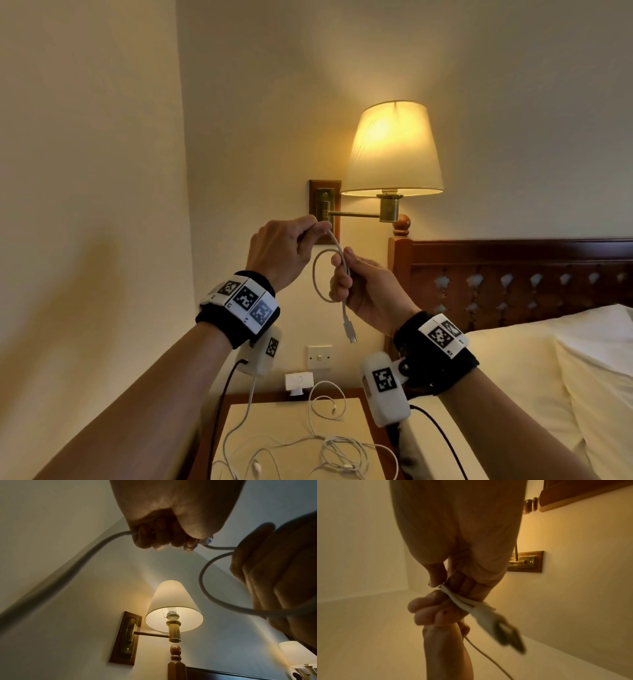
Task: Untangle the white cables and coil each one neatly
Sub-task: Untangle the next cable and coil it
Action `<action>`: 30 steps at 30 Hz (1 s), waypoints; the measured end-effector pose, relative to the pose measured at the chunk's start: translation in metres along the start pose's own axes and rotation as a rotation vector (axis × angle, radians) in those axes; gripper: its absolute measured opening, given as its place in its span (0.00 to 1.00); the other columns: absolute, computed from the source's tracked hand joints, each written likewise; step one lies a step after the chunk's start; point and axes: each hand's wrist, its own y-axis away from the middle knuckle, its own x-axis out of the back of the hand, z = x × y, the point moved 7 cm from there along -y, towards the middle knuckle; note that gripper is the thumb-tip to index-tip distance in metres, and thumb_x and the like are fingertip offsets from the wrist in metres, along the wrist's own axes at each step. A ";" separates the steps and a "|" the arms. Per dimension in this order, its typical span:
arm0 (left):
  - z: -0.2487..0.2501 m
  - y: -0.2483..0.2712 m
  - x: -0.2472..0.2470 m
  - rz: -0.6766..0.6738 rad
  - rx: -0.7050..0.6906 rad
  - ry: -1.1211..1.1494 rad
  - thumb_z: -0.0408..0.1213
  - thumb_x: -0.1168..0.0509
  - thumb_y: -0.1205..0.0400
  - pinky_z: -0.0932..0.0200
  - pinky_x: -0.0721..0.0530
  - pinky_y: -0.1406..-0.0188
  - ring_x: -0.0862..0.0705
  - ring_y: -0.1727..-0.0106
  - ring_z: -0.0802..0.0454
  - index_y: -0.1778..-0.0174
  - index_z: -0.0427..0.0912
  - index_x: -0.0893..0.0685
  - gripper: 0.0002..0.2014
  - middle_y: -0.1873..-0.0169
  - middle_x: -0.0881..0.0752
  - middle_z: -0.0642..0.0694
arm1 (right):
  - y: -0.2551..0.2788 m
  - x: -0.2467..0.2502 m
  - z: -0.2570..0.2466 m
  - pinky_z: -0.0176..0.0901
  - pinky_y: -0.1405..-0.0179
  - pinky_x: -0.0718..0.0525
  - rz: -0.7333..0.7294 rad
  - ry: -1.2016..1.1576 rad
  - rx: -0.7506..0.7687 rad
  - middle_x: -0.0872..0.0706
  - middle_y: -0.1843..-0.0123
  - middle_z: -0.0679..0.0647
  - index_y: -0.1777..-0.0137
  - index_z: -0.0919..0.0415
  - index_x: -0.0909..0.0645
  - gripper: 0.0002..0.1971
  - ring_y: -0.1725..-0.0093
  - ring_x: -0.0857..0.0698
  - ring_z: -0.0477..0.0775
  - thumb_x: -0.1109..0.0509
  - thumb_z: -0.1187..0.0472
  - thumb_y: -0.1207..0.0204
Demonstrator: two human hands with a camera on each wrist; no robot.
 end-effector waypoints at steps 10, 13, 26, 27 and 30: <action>-0.031 0.019 -0.019 -0.147 0.218 0.350 0.63 0.44 0.22 0.69 0.31 0.73 0.26 0.75 0.60 0.69 0.54 0.25 0.18 0.76 0.24 0.54 | -0.002 0.013 -0.031 0.33 0.75 0.30 -0.046 -0.259 0.052 0.28 0.75 0.47 0.59 0.58 0.25 0.17 0.77 0.32 0.43 0.50 0.56 0.12; -0.058 0.057 -0.041 -0.199 0.381 0.479 0.56 0.42 0.18 0.62 0.29 0.71 0.28 0.76 0.63 0.66 0.50 0.20 0.17 0.74 0.22 0.52 | 0.000 0.021 -0.039 0.33 0.78 0.36 -0.023 -0.328 0.068 0.34 0.77 0.45 0.59 0.59 0.23 0.17 0.78 0.42 0.42 0.50 0.58 0.12; 0.015 0.116 -0.082 -0.870 0.144 0.322 0.41 0.41 0.14 0.59 0.29 0.67 0.31 0.75 0.59 0.74 0.52 0.27 0.19 0.77 0.27 0.55 | 0.003 0.046 -0.029 0.41 0.67 0.21 0.191 0.398 0.045 0.20 0.68 0.55 0.53 0.63 0.23 0.15 0.71 0.21 0.51 0.48 0.58 0.11; 0.024 0.107 -0.076 -0.882 0.088 0.331 0.41 0.41 0.13 0.60 0.28 0.65 0.29 0.74 0.60 0.71 0.53 0.25 0.17 0.75 0.26 0.55 | 0.003 0.045 -0.025 0.44 0.63 0.17 0.201 0.466 0.045 0.17 0.66 0.58 0.52 0.65 0.22 0.15 0.68 0.17 0.54 0.47 0.58 0.11; 0.037 0.078 -0.058 -0.795 -0.052 0.369 0.42 0.42 0.13 0.61 0.26 0.65 0.26 0.71 0.60 0.63 0.55 0.23 0.12 0.71 0.23 0.56 | 0.003 0.044 -0.015 0.46 0.60 0.13 0.224 0.548 0.039 0.12 0.64 0.61 0.52 0.67 0.21 0.16 0.65 0.12 0.56 0.47 0.60 0.11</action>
